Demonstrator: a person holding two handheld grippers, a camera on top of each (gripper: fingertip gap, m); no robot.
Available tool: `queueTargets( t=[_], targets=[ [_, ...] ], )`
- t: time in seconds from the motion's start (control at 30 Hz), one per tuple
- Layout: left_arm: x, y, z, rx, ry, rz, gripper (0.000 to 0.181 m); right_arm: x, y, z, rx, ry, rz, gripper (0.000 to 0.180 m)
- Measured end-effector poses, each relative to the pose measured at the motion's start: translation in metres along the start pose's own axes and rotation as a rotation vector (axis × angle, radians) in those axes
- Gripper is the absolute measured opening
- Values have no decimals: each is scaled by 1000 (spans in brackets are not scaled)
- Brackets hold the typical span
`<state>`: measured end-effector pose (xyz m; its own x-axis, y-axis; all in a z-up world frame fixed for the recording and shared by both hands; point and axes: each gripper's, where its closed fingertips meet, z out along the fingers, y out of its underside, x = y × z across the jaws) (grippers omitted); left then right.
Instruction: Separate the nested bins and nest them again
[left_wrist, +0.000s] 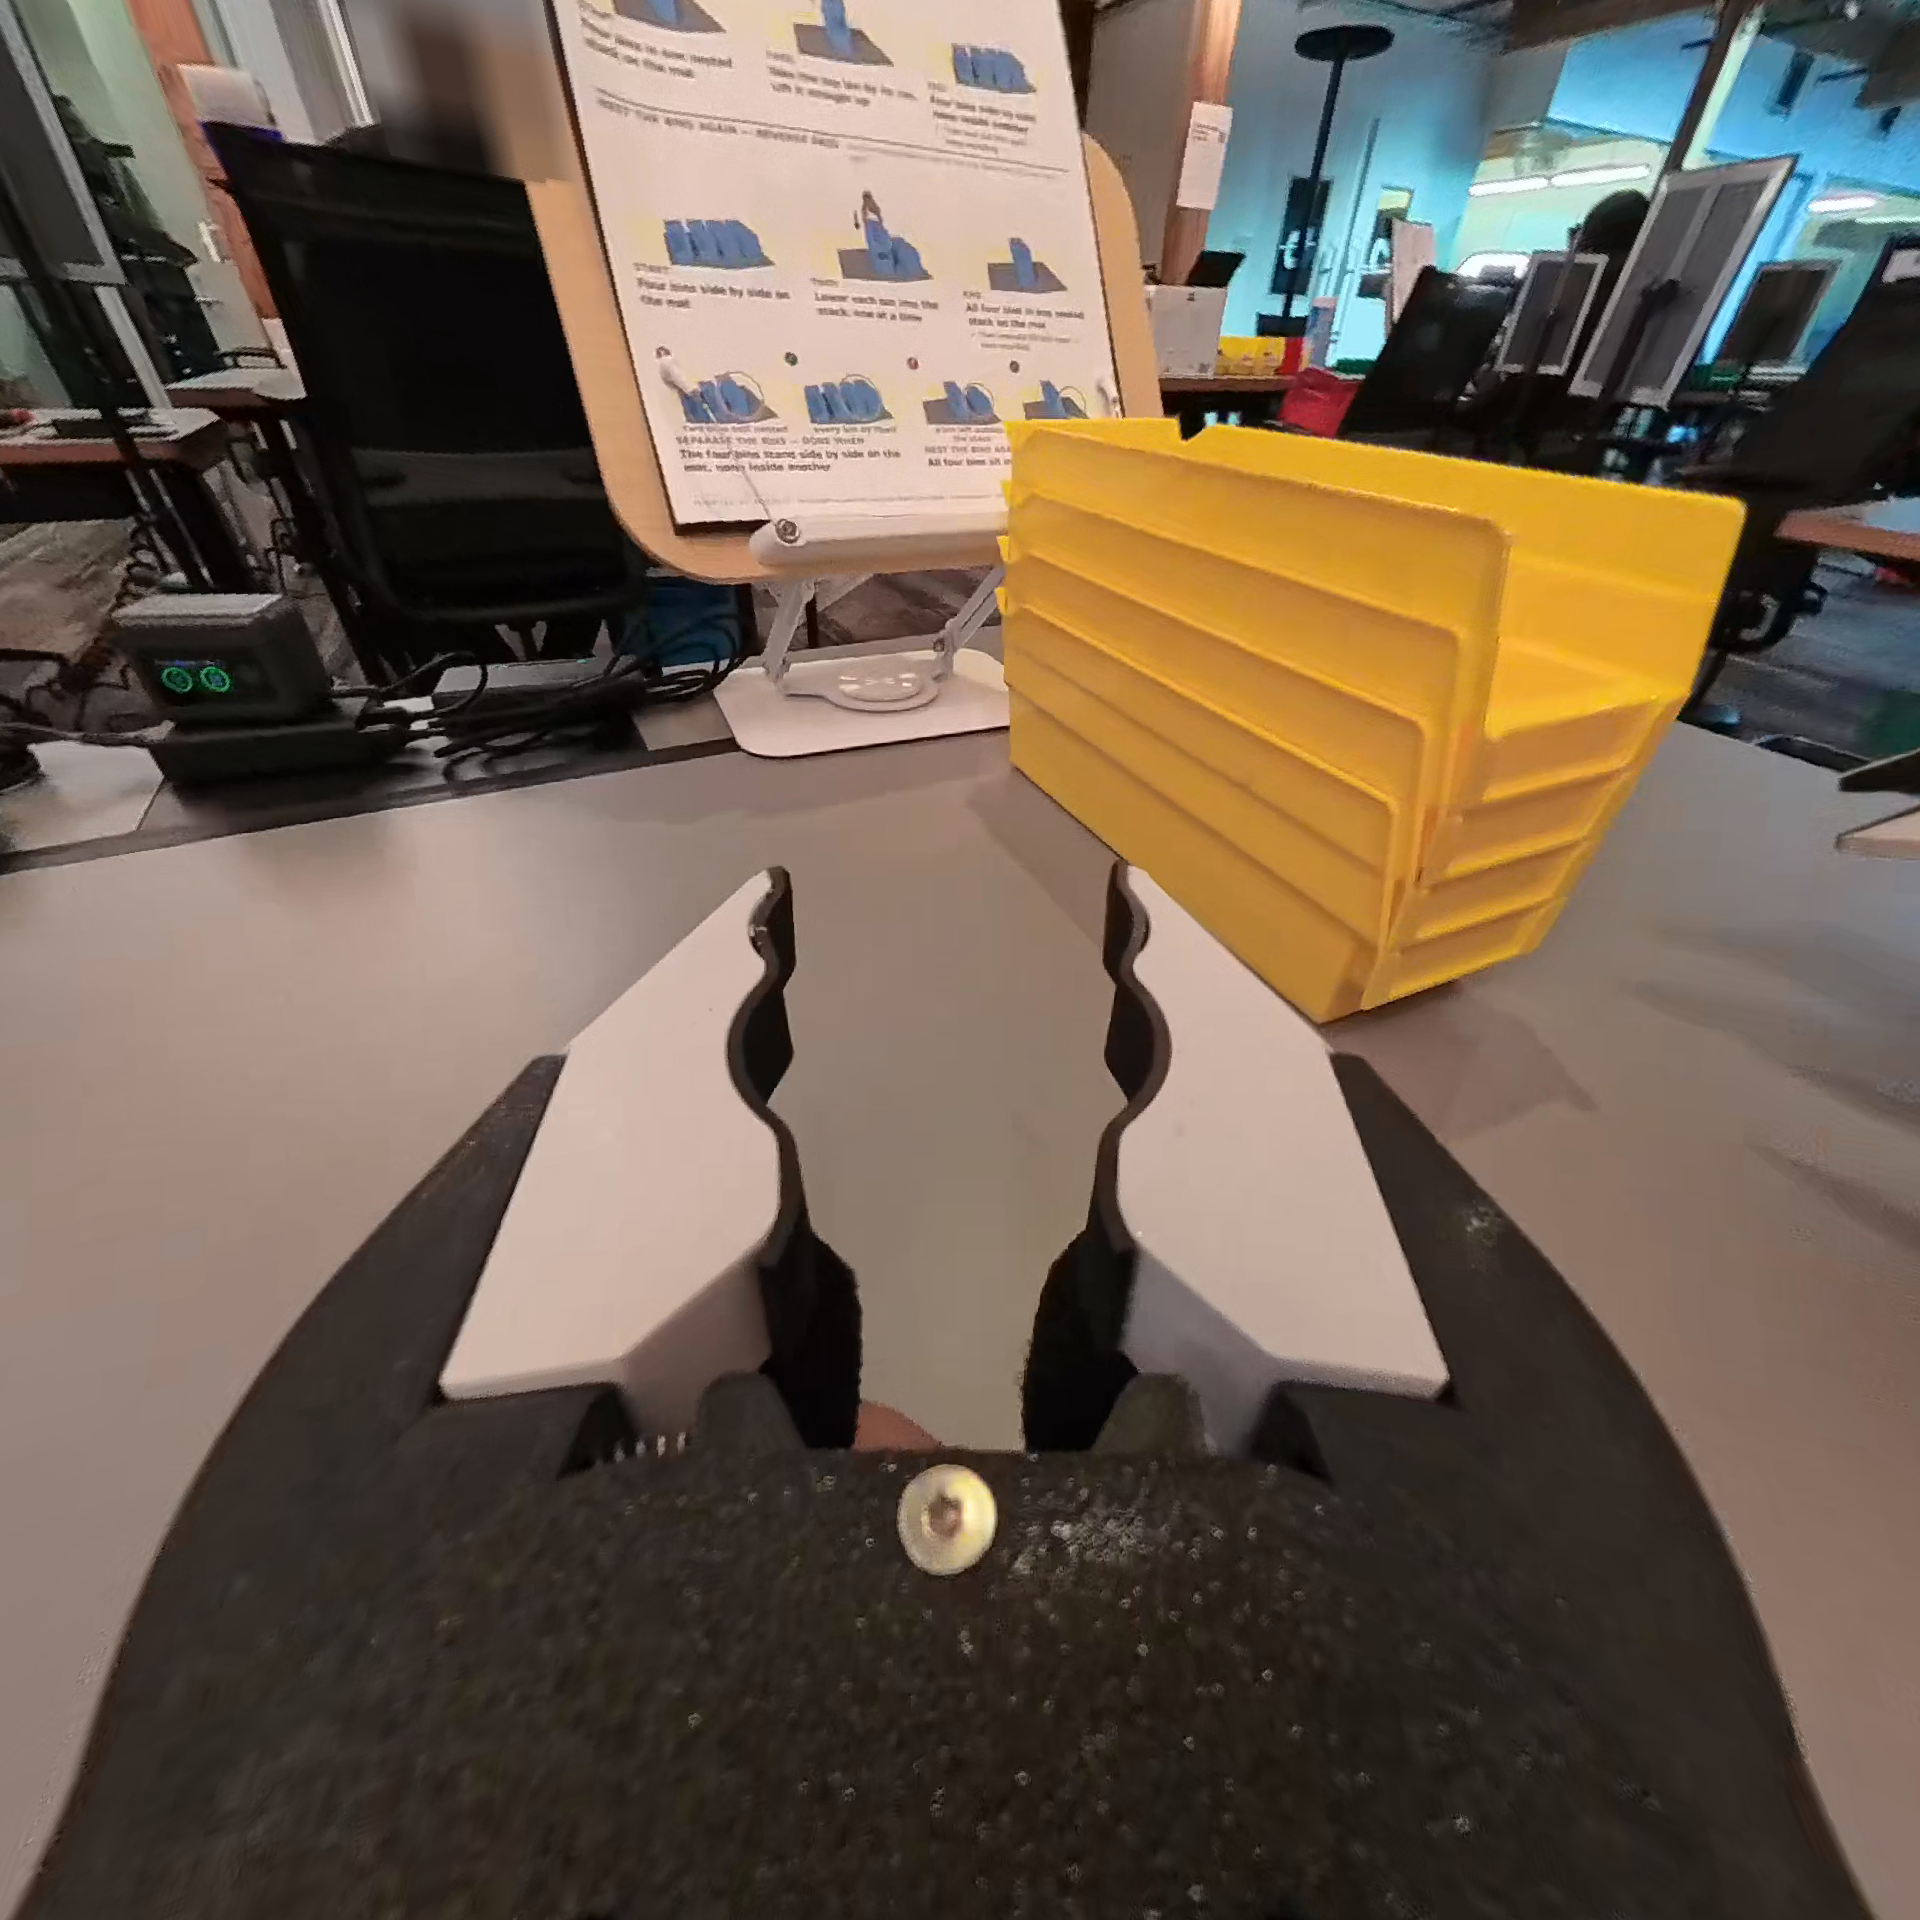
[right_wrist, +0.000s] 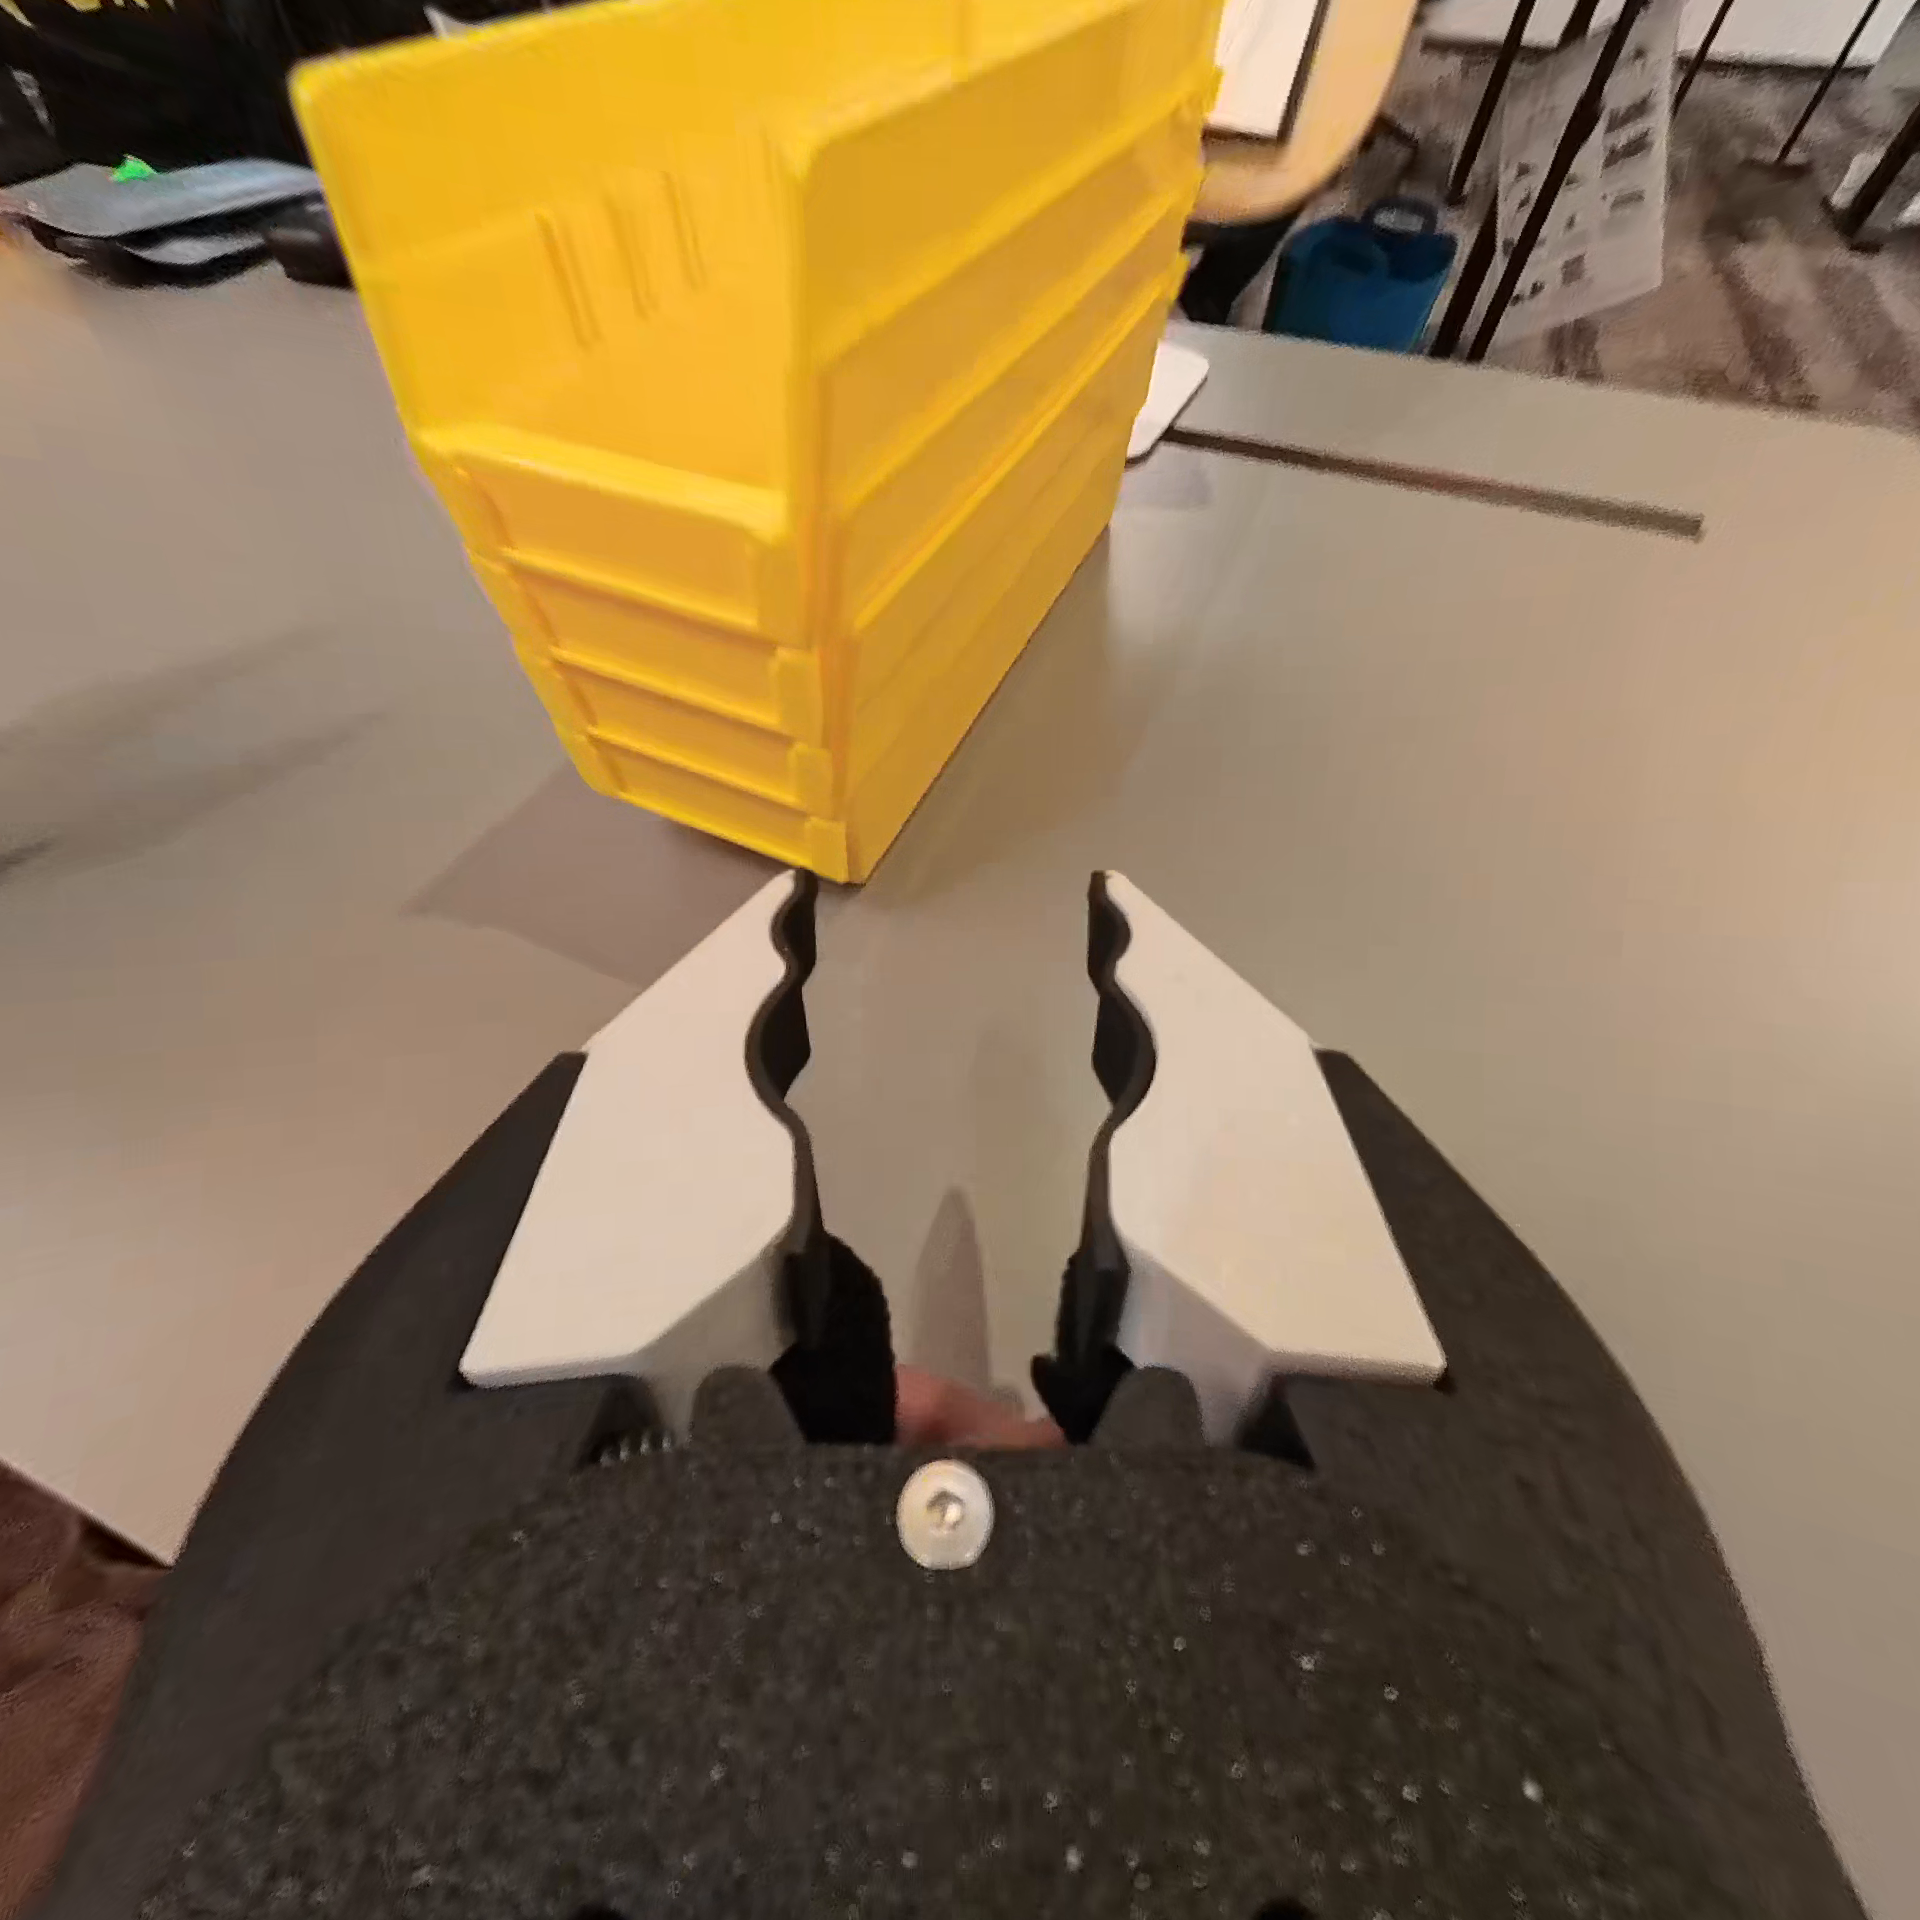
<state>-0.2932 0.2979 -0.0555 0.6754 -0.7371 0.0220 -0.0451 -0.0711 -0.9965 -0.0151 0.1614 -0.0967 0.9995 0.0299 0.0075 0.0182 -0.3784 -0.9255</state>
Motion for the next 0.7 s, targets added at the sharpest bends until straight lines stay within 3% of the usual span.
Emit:
queueTargets(
  t=[0.07,0.2,0.37,0.47,0.57,0.7],
  targets=[
    [7,5,-6,-28,12,-7,53,-6,-6,-2,-17,7,-48,54],
    [11,34,-19,-122,49,122,48,-41,-28,2,-147,-94,-23,80],
    [-4,37,-17,-132,9,223,43,-54,-141,19,-188,-118,-89,95],
    [0,37,-8,-141,49,151,41,-40,-181,61,-409,-59,-66,99],
    [3,38,-1,-151,79,121,41,-29,-190,109,-621,15,12,107],
    [2,39,6,-158,83,146,41,-23,-166,146,-870,87,217,118]
  ],
)
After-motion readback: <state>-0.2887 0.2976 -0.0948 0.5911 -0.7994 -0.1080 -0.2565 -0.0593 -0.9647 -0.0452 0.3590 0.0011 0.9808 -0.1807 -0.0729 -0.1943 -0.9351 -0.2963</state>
